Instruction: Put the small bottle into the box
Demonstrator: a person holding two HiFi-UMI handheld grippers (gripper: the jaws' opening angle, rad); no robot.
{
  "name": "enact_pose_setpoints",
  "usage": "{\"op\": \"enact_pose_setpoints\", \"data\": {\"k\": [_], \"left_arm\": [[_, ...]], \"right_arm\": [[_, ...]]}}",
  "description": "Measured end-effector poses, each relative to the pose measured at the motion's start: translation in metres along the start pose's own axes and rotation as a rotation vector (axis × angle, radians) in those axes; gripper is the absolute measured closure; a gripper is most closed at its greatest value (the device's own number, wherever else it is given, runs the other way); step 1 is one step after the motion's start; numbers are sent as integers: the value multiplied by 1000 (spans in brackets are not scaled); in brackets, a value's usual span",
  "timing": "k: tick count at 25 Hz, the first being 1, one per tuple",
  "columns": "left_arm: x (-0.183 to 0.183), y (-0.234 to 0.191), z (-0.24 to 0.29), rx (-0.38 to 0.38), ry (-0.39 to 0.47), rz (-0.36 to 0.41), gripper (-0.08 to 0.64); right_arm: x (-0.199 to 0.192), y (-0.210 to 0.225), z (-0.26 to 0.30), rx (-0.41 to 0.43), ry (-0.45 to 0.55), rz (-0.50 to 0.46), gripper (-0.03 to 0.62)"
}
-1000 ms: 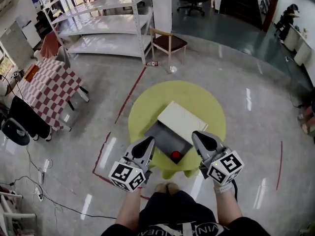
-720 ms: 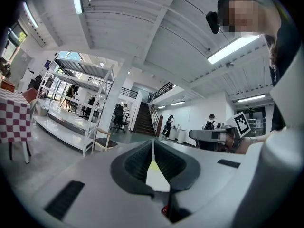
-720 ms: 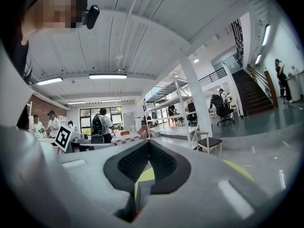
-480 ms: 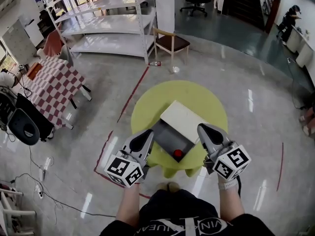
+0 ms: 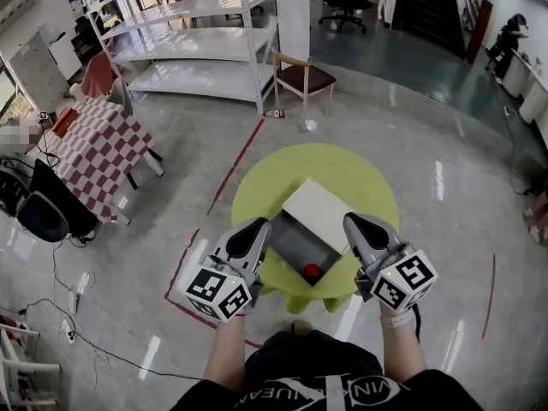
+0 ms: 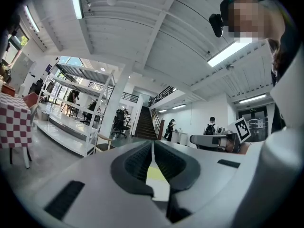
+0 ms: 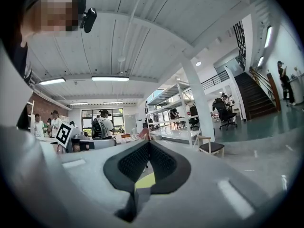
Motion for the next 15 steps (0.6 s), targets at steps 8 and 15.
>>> {"op": "enact_pose_setpoints", "data": {"k": [8,15], "left_arm": [[3,2,8,11,-1,8,535],[-2,8,16,17,-9,-14,535]], "right_arm": [[1,10,2,15,4,7,586],[-6,20,0,33,-12,35,586]]}}
Point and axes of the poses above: the fingertips, and each gripper's own axes: z forward along the fingers, y to its right, x out of its top, the point moved 10 cm from there along -z, backward along the fingers, and after that the axes turned 5 degrees about z, right-handed, at the moved point
